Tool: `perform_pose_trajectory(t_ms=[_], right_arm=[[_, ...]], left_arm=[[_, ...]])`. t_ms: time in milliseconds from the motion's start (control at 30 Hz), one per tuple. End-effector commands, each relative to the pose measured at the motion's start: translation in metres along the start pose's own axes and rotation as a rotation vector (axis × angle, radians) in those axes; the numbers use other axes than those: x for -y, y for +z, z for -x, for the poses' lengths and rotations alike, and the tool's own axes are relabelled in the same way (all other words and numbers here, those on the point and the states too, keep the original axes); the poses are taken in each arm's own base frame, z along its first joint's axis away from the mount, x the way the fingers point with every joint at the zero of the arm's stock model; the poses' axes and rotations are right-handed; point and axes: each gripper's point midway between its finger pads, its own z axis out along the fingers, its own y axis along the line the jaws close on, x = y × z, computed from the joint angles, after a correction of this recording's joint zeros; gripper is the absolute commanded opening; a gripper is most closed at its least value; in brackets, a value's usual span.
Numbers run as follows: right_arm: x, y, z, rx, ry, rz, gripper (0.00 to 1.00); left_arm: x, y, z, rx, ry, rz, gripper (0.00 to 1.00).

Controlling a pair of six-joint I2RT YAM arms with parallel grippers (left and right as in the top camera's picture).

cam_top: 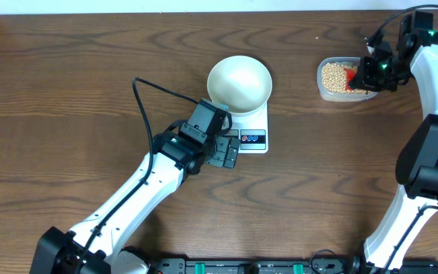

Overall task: Scoop item into bowl and weigh 50g on scale
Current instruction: 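Push the red scoop through the soybeans with the right gripper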

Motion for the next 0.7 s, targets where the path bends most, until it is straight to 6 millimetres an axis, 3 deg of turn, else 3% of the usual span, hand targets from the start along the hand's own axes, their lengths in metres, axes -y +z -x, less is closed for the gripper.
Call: perform_pose_trajectory(t_ms=[0, 667], right_arm=[[-0.0062, 0.0166, -0.0102, -0.06, -0.007, 0.058, 0.01], [-0.0035, 0.0134, -0.012, -0.062, 0.006, 0.08, 0.01]], left_arm=[[-0.0032, -0.0007, -0.001, 0.004, 0.004, 0.013, 1.0], [-0.0032, -0.0007, -0.001, 0.004, 0.003, 0.013, 1.0]])
